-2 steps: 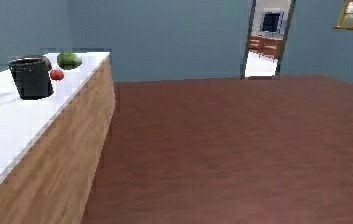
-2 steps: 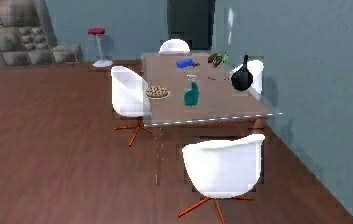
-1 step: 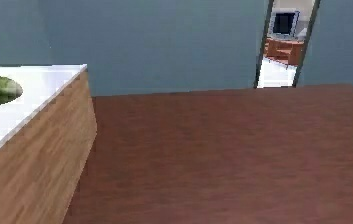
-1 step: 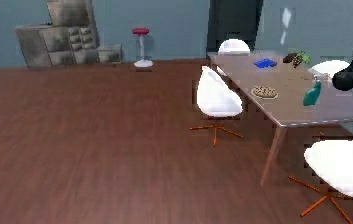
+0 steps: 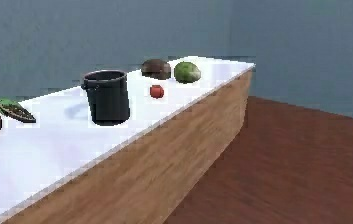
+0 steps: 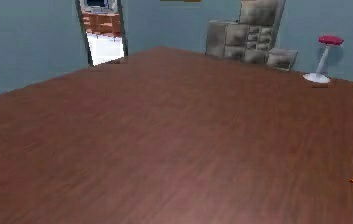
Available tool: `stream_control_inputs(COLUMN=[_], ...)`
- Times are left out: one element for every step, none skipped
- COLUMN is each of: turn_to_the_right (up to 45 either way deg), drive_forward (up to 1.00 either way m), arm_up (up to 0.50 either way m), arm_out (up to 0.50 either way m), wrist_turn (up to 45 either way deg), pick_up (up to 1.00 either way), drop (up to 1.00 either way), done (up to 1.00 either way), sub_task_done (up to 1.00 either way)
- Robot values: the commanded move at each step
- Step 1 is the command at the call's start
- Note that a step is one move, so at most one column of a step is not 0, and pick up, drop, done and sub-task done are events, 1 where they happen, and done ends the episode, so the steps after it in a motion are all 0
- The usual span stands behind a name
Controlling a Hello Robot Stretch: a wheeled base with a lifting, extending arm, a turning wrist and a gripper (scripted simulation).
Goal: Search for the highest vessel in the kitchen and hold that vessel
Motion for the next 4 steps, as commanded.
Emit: stream_control_inputs(turn_to_the_right=[-45.0, -45.0, -15.0, 45.0], drive_forward=[0.00, 0.00, 0.00, 0.00], arm_up=[0.00, 0.00, 0.00, 0.00], arm_out=[0.00, 0.00, 0.00, 0.00], wrist_turn=[0.0, 0.0, 0.0, 0.0], pick_up=[0.00, 0.00, 0.00, 0.00], drop=[0.00, 0.00, 0.00, 0.00], done=[0.00, 0.00, 0.00, 0.00], sub_task_done=[0.00, 0.00, 0.00, 0.00])
